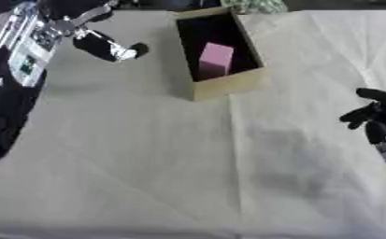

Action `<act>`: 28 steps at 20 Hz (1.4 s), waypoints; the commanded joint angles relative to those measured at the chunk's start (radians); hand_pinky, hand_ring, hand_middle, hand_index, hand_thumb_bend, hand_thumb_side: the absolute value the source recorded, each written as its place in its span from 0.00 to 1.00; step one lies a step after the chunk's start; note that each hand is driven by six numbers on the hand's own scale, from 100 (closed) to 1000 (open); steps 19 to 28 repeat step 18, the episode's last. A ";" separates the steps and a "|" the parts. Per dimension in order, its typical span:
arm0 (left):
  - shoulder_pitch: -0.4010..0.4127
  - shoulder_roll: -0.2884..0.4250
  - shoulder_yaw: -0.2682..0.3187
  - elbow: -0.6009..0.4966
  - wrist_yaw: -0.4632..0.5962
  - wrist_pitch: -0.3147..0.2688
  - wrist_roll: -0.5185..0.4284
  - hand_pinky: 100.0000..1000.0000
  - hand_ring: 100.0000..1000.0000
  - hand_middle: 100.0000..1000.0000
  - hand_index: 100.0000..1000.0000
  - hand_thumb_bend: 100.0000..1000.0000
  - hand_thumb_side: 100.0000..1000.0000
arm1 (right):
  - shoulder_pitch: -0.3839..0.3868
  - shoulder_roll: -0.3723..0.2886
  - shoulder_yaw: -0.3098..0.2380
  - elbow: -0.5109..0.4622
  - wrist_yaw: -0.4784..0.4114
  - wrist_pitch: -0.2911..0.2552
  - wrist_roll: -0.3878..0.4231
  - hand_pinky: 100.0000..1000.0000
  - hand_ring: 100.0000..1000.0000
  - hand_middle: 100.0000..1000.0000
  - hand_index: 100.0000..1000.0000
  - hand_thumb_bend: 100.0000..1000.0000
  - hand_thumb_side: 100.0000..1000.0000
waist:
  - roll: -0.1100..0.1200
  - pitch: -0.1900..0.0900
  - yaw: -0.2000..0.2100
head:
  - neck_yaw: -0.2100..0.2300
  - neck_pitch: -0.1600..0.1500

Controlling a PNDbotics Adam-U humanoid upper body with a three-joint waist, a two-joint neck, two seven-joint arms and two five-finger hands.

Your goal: Pick up objects on the table and place them in the box.

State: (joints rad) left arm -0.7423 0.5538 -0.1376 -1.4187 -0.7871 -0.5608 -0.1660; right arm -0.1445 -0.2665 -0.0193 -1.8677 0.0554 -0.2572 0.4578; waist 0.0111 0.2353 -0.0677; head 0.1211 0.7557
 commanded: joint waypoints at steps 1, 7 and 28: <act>0.043 0.025 0.010 -0.099 0.056 0.038 -0.001 0.80 0.61 0.60 0.82 0.29 0.32 | -0.005 -0.008 -0.006 -0.015 0.001 0.000 -0.003 0.74 0.67 0.47 0.91 0.00 0.53 | 0.000 -0.021 -0.004 | 0.009 0.005; 0.171 -0.003 0.080 -0.165 0.316 0.144 -0.049 0.81 0.57 0.58 0.78 0.11 0.36 | -0.009 0.002 -0.017 -0.018 0.004 -0.004 -0.013 0.74 0.67 0.47 0.92 0.00 0.52 | -0.022 -0.005 0.006 | 0.001 -0.007; 0.425 -0.130 0.148 -0.389 0.500 0.321 -0.114 0.79 0.55 0.56 0.76 0.05 0.39 | -0.001 0.003 -0.020 -0.014 0.006 -0.003 -0.020 0.74 0.67 0.47 0.92 0.00 0.52 | -0.020 -0.020 0.009 | 0.000 0.001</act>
